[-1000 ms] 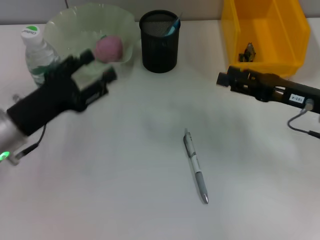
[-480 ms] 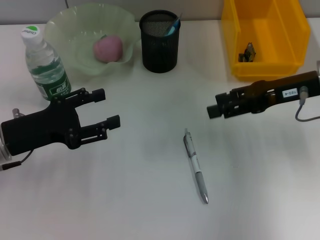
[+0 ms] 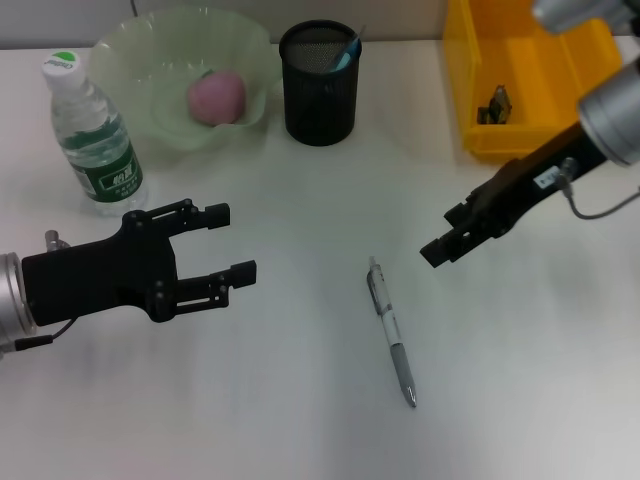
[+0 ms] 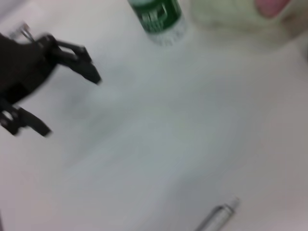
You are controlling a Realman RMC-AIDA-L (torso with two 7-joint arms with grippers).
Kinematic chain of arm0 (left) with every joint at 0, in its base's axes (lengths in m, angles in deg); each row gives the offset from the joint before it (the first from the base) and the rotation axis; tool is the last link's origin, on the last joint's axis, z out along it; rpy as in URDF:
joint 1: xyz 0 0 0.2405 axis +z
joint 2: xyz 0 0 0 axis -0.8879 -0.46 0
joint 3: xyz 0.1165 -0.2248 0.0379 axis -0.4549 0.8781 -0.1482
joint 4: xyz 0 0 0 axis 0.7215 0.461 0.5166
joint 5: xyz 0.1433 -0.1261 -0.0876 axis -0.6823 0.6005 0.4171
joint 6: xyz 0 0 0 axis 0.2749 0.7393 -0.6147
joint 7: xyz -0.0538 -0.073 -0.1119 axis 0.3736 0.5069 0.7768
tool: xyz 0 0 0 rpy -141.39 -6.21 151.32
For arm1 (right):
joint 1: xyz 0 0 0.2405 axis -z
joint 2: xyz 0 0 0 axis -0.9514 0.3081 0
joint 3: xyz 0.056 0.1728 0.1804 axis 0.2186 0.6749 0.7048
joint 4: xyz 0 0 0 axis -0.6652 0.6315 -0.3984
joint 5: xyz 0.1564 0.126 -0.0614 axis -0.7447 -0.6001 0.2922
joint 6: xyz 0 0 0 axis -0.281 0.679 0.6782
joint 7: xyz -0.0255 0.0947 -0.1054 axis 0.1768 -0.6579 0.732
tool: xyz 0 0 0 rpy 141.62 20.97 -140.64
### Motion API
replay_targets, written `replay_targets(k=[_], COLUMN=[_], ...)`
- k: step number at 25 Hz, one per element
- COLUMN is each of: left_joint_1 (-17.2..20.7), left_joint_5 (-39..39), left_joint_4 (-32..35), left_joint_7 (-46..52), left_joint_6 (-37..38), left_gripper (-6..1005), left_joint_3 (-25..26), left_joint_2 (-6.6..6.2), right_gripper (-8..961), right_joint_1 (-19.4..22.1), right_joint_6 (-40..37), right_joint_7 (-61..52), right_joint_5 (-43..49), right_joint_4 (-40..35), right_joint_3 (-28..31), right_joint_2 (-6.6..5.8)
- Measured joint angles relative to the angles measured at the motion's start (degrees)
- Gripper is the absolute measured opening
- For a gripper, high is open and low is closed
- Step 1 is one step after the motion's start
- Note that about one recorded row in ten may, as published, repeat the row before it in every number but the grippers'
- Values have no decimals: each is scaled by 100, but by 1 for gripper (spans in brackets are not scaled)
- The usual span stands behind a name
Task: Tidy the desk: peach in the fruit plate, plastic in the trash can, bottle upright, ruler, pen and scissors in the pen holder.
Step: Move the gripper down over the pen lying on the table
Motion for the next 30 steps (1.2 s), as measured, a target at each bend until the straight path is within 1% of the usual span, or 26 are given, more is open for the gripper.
replay_targets(k=[3, 5, 6, 7, 10, 12, 17, 20, 21, 22, 26, 30], left_joint_1=[1, 19, 27, 27, 36, 70, 74, 61, 55, 55, 36, 27], left_joint_5=[-2, -4, -4, -4, -4, 10, 27, 38, 39, 39, 41, 42], left_joint_4=[4, 6, 7, 7, 6, 11, 11, 12, 11, 11, 11, 12], left_joint_7=[-15, -21, -22, -22, -24, -29, -31, -38, -39, -39, -37, -27], left_joint_6=[-36, -97, -110, -110, -127, -220, -232, -263, -272, -272, -281, -287], left_gripper=[787, 787, 787, 787, 787, 786, 786, 786, 786, 786, 785, 785], left_joint_3=[-22, -115, -140, -140, -162, -183, -183, -183, -183, -183, -183, -178], left_joint_2=[3, 4, 3, 3, 3, 9, 45, 62, 66, 66, 82, 92], right_gripper=[781, 781, 781, 781, 781, 781, 781, 781, 781, 781, 781, 781], right_joint_1=[-305, -500, -647, -647, -812, -879, -957, -1003, -1050, -1050, -1154, -1268], right_joint_6=[-92, -124, -133, -133, -111, -53, 168, 255, 335, 335, 543, 716], right_joint_7=[-121, -161, -174, -174, -163, -155, -322, -404, -470, -470, -721, -962], right_joint_5=[455, 725, 1007, 1007, 1361, 1462, 1305, 1228, 1141, 1141, 1060, 969], right_joint_4=[13, 45, 54, 54, 54, 52, 61, 71, 115, 115, 246, 378], right_joint_3=[-15, -37, -49, -49, -108, -311, -1090, -1428, -1688, -1688, -2143, -2431], right_joint_2=[120, 237, 384, 384, 627, 729, 775, 790, 797, 797, 800, 803])
